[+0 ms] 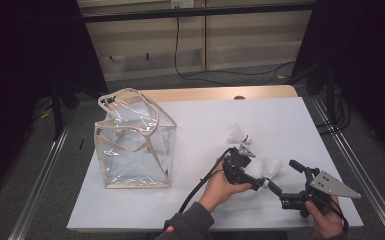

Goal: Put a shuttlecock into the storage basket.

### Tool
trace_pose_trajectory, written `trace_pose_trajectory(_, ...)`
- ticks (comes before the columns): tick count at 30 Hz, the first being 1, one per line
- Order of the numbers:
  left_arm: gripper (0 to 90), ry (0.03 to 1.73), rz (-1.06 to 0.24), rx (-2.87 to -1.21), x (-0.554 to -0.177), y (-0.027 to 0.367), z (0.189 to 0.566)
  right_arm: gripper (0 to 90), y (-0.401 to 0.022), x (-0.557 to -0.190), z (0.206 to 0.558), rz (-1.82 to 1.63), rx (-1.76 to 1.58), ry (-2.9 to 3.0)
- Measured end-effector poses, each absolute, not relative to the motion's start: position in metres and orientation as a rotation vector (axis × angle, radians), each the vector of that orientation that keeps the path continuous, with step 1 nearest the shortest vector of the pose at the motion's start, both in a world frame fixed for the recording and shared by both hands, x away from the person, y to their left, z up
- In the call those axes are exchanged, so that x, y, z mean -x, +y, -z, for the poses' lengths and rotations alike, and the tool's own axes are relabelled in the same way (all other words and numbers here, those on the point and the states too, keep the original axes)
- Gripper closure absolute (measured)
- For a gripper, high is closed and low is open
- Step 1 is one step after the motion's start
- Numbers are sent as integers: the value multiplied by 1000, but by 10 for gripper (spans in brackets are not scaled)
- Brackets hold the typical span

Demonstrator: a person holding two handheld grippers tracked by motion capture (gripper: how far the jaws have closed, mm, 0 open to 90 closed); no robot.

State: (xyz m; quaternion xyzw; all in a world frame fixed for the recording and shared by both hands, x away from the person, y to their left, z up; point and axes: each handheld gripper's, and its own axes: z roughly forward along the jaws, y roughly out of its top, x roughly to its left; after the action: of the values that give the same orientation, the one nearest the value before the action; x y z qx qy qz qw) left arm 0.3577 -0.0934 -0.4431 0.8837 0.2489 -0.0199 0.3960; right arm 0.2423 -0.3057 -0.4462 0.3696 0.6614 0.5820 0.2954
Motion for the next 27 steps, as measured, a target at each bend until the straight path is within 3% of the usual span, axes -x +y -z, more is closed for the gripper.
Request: trace_pose_trajectory(27,83,624,33,-2245,-353,-109,450,1,-306,-242,446,-1551,-984,1759)
